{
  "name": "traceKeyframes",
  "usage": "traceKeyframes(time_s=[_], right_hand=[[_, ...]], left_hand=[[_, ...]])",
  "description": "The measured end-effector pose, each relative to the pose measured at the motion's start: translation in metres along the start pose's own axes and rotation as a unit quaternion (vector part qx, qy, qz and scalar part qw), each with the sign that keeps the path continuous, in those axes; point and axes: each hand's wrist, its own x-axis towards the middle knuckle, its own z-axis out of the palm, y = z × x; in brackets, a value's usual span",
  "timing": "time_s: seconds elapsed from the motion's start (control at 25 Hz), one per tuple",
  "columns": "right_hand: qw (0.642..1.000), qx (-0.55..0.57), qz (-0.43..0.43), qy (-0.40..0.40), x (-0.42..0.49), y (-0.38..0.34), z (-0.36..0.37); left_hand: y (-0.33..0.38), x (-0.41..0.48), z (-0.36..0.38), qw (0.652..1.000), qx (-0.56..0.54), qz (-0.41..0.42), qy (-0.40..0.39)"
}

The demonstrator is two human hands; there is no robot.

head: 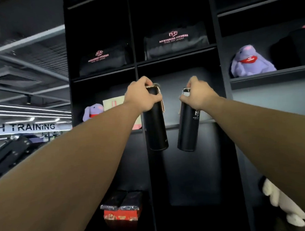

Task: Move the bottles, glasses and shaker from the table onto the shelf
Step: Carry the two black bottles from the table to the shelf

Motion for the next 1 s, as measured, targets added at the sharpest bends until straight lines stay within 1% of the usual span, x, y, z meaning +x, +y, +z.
traceKeyframes(time_s=[0.16,0.32,0.44,0.6,0.72,0.84,1.0], right_hand=[[1.000,-0.015,-0.010,0.024,0.077,0.013,0.069],[0.994,-0.039,-0.034,0.099,0.160,0.030,0.125],[0.989,-0.058,-0.018,0.133,0.232,0.044,0.163],[0.988,-0.102,0.027,0.117,0.311,0.086,0.229],[0.983,-0.150,0.043,0.093,0.351,0.125,0.282],[0.981,-0.170,0.050,0.081,0.384,0.151,0.323],[0.984,-0.161,0.045,0.064,0.420,0.177,0.370]], left_hand=[[-0.044,0.071,0.052,1.000,-0.001,0.012,0.014],[-0.088,0.148,0.100,0.998,0.029,0.049,0.027],[-0.118,0.213,0.141,0.997,0.016,0.061,0.046],[-0.166,0.287,0.223,0.997,-0.034,0.064,0.035],[-0.203,0.323,0.287,0.997,-0.063,0.040,0.008],[-0.229,0.353,0.338,0.998,-0.060,0.012,-0.006],[-0.251,0.382,0.393,0.999,-0.028,-0.007,-0.037]])
